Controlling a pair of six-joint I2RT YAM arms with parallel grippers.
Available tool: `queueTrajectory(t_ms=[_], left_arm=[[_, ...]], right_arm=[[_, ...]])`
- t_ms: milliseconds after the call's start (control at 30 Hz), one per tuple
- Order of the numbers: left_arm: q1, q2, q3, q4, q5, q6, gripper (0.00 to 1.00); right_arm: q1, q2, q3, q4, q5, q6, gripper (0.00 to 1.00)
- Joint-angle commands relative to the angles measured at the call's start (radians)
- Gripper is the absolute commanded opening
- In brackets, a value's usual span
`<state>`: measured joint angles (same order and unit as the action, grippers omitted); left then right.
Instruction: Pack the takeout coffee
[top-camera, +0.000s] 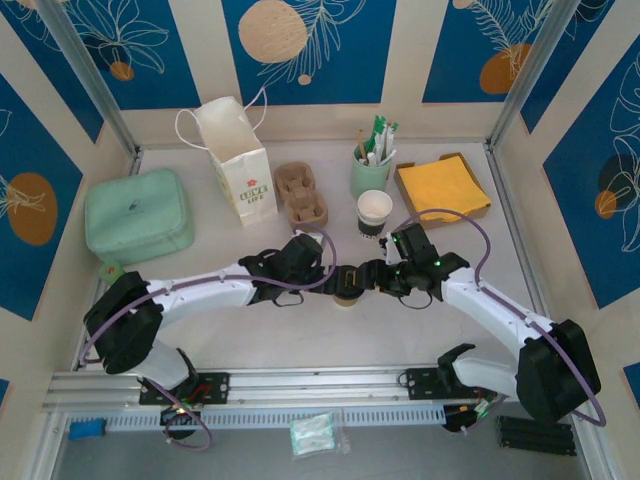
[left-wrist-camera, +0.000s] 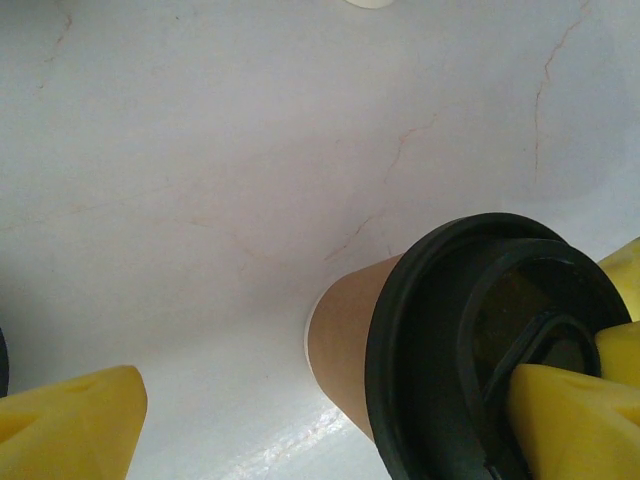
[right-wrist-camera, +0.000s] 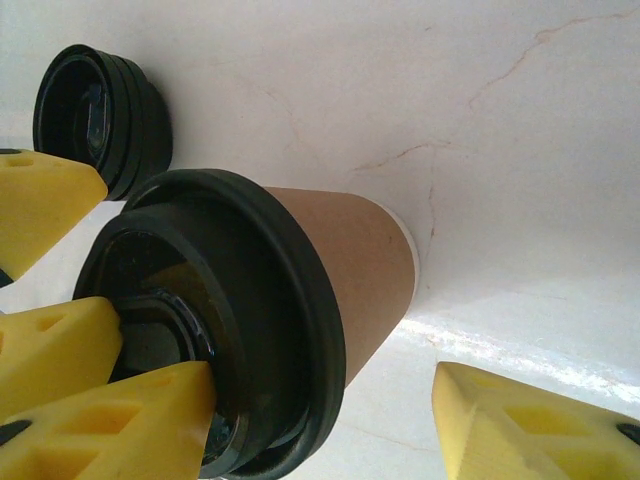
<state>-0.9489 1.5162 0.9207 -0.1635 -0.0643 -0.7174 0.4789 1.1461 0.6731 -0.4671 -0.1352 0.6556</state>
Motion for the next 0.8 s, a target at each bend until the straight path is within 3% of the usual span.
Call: queueTrajectory(t_ms=[0, 500, 767], left_arm=[[0.002, 0.023, -0.018, -0.065, 0.014, 0.006, 0.94], [0.023, -0.01, 0.159, -0.117, 0.072, 0.032, 0.99], [0.094, -0.104, 0.068, -0.14, 0.076, -0.024, 1.0]], right_arm=[[0.01, 0.023, -0.001, -0.119, 0.059, 0.0, 0.6], [0.005, 0.055, 0.165, -0.166, 0.002, -0.04, 0.6], [-0.011, 0.035, 0.171, -0.207, 0.012, -0.068, 0.6]])
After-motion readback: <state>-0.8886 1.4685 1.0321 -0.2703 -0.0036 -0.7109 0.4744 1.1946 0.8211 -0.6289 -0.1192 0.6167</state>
